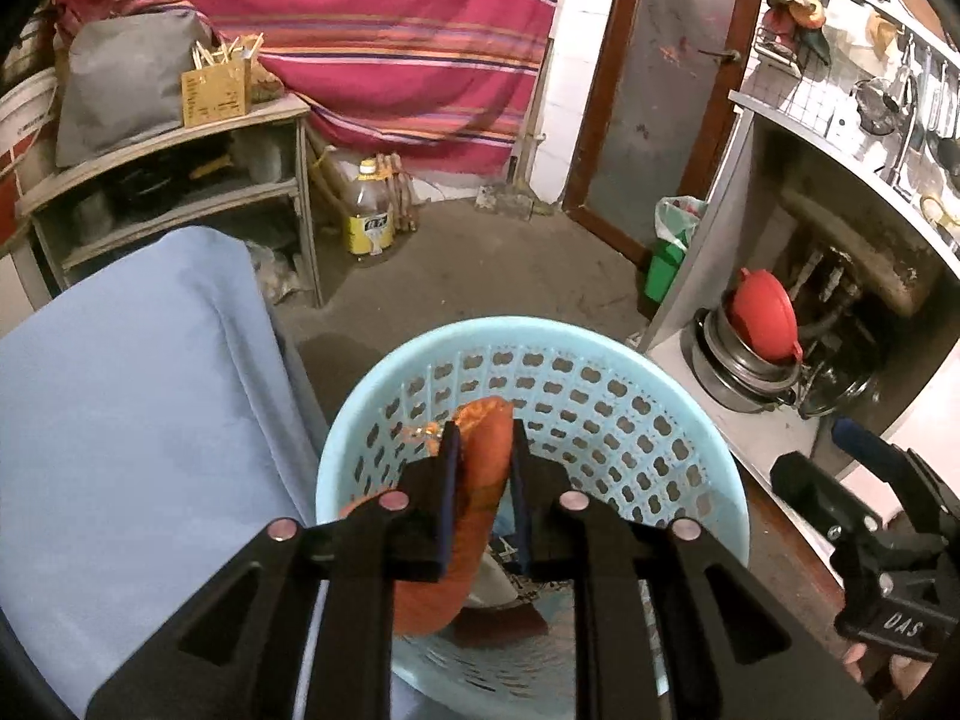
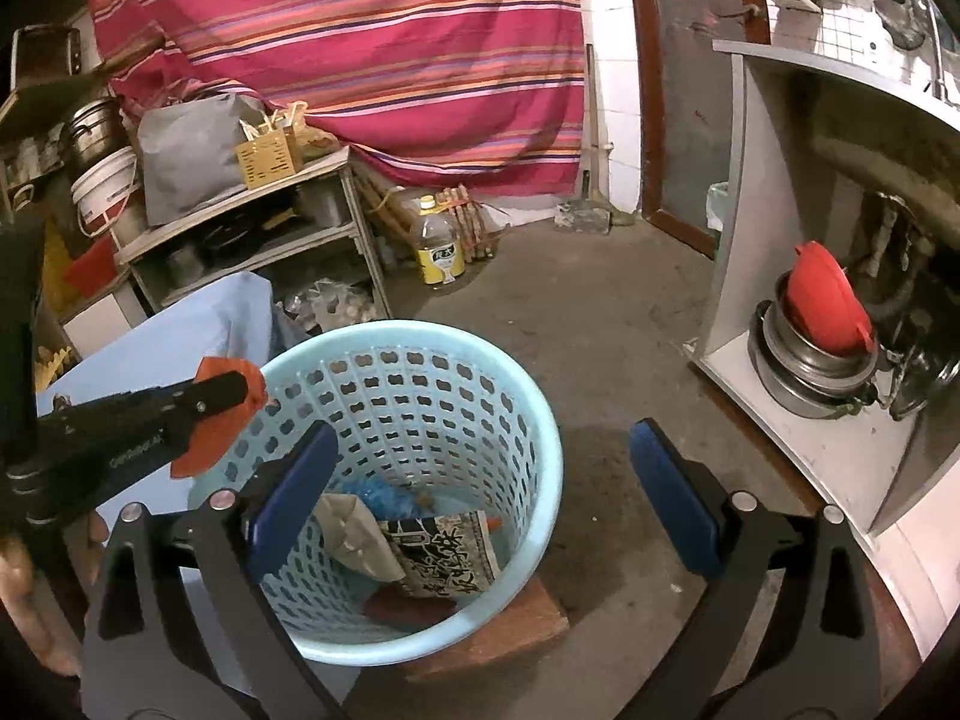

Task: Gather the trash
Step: 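Lower the orange mesh bag into the basket and open the left tool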

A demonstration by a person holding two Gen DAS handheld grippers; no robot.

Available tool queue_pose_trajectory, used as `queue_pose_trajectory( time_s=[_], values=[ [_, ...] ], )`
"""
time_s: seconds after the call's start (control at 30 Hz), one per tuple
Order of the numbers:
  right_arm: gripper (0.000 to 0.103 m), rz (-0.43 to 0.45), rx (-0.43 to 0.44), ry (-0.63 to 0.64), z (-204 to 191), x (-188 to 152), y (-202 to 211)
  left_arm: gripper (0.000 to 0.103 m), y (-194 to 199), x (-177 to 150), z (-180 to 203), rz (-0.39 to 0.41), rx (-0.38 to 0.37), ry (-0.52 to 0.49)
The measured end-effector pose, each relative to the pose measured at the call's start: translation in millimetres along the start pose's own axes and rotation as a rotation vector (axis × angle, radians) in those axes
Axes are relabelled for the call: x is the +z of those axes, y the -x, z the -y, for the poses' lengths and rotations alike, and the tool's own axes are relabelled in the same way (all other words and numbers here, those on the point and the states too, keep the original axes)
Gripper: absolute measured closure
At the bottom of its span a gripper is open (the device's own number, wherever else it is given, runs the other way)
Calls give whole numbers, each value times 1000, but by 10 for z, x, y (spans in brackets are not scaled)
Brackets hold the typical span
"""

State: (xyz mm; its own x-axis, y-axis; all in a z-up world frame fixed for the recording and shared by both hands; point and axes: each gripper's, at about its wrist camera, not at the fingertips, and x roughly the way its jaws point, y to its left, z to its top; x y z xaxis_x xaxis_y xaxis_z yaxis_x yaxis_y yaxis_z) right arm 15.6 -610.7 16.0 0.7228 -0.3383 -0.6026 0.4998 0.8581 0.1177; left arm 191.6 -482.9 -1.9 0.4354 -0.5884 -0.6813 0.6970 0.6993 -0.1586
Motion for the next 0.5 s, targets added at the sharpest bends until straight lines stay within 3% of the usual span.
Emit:
queue_pose_trajectory(
  time_s=[0.07,0.1,0.3,0.5],
  values=[
    [7,-1,-3,-1,1,-4,1,53,11,-15,-30,5,8,13],
    [7,-2,-3,-2,-3,-5,-4,46,31,-19,-50,13,12,21],
    [7,-8,-5,15,-72,12,-34,43,155,-10,-124,24,13,19],
    [6,3,15,33,-236,39,-48,27,555,-98,-385,93,89,8]
  ],
)
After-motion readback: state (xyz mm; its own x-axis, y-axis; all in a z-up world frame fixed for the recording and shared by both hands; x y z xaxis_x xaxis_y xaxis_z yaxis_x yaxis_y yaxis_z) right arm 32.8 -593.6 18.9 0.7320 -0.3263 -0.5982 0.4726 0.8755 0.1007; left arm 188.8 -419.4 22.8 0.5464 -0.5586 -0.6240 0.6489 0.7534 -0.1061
